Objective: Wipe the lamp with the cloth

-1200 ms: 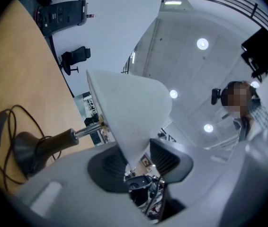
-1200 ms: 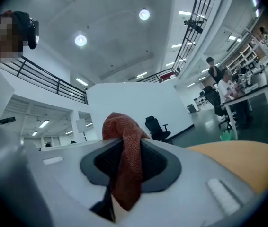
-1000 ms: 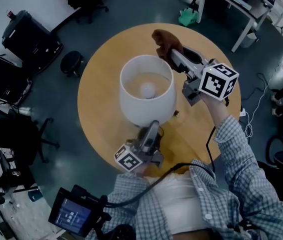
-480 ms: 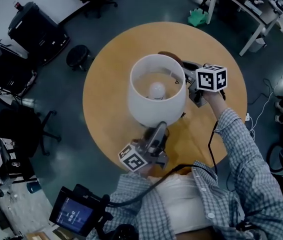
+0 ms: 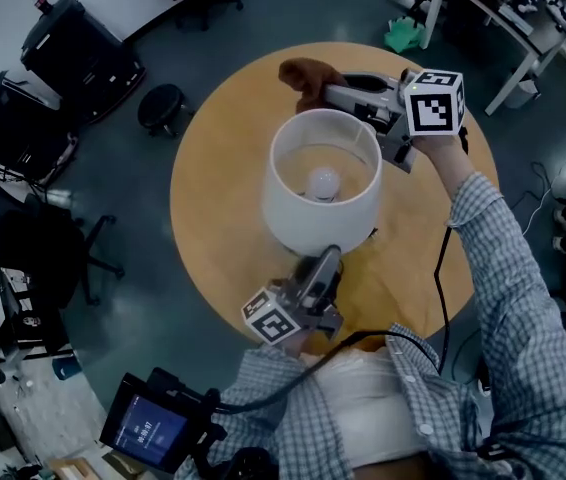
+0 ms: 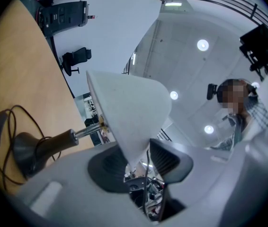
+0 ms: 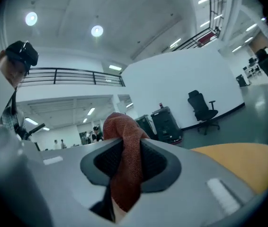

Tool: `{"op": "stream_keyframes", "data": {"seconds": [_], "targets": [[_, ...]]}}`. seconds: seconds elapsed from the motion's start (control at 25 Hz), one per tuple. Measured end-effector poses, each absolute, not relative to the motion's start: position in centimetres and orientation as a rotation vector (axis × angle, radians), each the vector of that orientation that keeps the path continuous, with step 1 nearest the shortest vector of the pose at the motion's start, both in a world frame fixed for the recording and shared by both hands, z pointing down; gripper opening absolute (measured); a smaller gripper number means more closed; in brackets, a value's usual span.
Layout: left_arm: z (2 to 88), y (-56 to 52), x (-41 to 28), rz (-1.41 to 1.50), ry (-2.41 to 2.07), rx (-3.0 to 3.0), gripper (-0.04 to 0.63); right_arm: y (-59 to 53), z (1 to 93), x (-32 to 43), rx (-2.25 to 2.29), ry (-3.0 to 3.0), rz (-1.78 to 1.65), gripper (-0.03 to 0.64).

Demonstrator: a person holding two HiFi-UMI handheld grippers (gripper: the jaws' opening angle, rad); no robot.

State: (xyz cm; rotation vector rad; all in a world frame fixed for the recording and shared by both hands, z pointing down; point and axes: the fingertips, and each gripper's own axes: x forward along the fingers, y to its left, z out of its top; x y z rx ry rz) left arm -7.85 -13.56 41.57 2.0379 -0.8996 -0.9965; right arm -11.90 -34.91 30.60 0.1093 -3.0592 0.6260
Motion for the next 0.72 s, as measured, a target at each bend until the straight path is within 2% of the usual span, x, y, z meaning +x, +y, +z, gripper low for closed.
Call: {"op": "stream_keyframes", "data": {"seconds": [0.16,0.4,0.72], "targets": [[41.3,-13.3,-7.9,-0.996,-0.897,2.040,0.135,-33.9,33.6,-14.1,-0.069,-2.845,0.473,0.103],[41.5,-13.0,-7.6,-0.988,-0.889,2.048,0.135,-34.1,41.4,-15.0,-0.115,-2.576,0.475,0.103],[41.5,-13.3,-7.6,-0.990,-0.894,2.046,0.135,-33.3,39.4,-17.1,-0.334,-2.408,0.183,0.103]]}}
